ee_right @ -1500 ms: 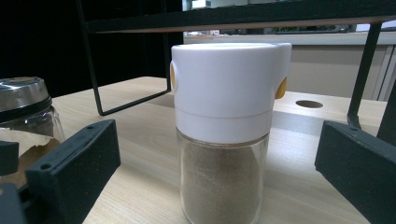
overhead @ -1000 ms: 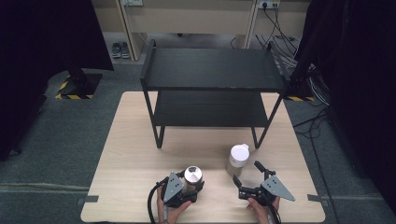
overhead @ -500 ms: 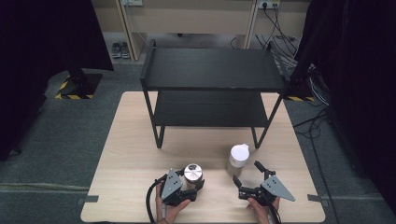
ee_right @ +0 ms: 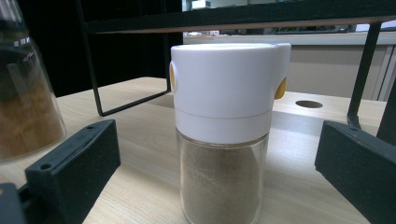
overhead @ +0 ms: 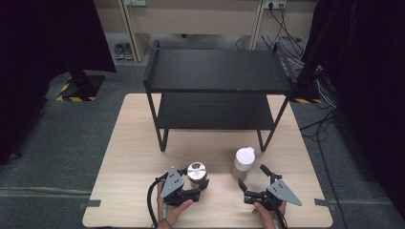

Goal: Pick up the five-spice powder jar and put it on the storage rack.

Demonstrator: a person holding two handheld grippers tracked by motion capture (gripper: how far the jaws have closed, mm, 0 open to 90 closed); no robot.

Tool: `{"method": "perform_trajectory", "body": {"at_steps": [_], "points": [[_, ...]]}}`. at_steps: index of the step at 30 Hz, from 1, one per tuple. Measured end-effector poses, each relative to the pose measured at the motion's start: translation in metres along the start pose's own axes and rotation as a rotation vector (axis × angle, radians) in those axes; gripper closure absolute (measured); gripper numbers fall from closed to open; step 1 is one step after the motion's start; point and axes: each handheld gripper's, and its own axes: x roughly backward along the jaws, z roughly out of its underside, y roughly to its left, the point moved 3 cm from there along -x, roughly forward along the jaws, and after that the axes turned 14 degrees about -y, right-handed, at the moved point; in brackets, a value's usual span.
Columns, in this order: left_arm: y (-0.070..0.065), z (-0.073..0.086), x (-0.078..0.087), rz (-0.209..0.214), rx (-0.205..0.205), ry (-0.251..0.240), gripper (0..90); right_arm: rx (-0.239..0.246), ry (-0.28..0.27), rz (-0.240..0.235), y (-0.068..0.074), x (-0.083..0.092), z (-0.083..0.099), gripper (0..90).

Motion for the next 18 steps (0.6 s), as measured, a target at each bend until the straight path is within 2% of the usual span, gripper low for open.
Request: {"method": "perform_trajectory", "body": {"at_steps": [5, 13, 18], "points": [[0.007, -0.015, -0.003, 0.02, 0.005, -0.009, 30.5, 0.001, 0.002, 0.0, 0.0, 0.0, 0.0, 0.4], [0.018, -0.04, -0.011, 0.056, -0.003, 0.004, 30.5, 0.001, 0.0, 0.0, 0.0, 0.0, 0.0, 0.4], [0.027, -0.056, -0.016, 0.079, 0.017, -0.005, 30.5, 0.0, -0.001, 0.001, 0.0, 0.0, 0.0, 0.4]]}}
